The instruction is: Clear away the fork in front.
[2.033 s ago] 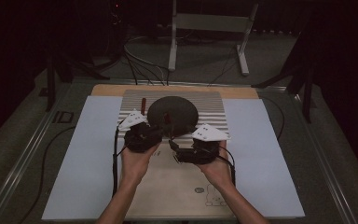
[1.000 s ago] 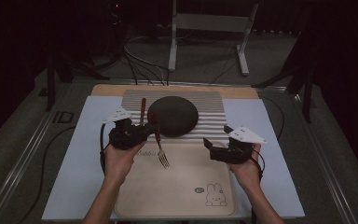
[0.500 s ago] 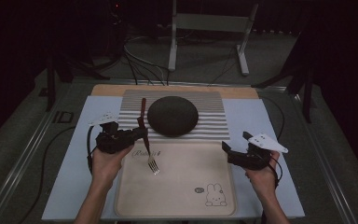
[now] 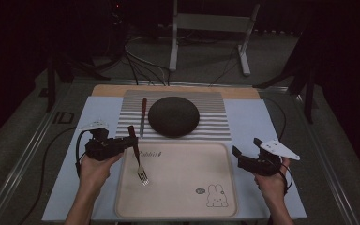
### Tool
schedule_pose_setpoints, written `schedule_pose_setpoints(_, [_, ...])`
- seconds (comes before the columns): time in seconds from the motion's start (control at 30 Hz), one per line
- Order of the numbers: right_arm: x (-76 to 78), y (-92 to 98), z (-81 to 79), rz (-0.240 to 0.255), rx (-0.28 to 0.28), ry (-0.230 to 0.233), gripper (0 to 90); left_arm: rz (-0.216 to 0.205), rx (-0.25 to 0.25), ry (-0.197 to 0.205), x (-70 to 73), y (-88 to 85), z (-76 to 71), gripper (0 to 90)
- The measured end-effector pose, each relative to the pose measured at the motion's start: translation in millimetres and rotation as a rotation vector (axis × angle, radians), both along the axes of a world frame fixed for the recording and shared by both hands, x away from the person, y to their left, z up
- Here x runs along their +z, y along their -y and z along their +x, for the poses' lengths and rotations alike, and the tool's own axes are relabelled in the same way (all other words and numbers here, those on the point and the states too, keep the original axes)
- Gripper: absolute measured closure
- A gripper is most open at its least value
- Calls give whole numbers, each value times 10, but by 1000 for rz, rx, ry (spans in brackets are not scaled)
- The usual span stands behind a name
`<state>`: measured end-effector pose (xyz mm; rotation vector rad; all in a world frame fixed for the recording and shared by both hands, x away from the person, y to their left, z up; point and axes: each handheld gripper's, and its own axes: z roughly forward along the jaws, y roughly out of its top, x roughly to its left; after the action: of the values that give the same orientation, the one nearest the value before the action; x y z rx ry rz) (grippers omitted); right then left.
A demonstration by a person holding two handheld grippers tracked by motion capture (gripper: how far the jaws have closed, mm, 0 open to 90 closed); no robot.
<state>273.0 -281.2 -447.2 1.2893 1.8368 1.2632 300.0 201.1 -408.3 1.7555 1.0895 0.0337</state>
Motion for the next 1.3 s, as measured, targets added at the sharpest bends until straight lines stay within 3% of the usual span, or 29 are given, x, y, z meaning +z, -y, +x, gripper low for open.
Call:
schedule_pose_setpoints(0.33, [2,20,-2,-4,-17,0,78,35,-54,-78,-104,-47,-39,806])
schedule_pose_setpoints(0.5, [6,40,1,-2,-26,1,78,22,-71,-116,-166,-114,-61,805])
schedule_pose_setpoints(0.67, [-6,37,9,-7,-28,-6,78,13,-134,-156,-239,-147,-73,805])
schedule_pose_setpoints(0.8, [-10,22,13,-12,-23,-7,78,54,-129,-131,-334,-139,-45,788])
schedule_pose_setpoints(0.9, [-10,23,13,-12,-24,-7,78,134,-113,-113,-428,-98,-3,756])
schedule_pose_setpoints(1.1, [-25,14,12,-12,-18,-11,78,118,-112,-128,-647,-86,88,732])
schedule_pose_setpoints(1.3, [-36,-6,17,-17,-9,-13,78,169,-101,-134,-720,-80,99,709])
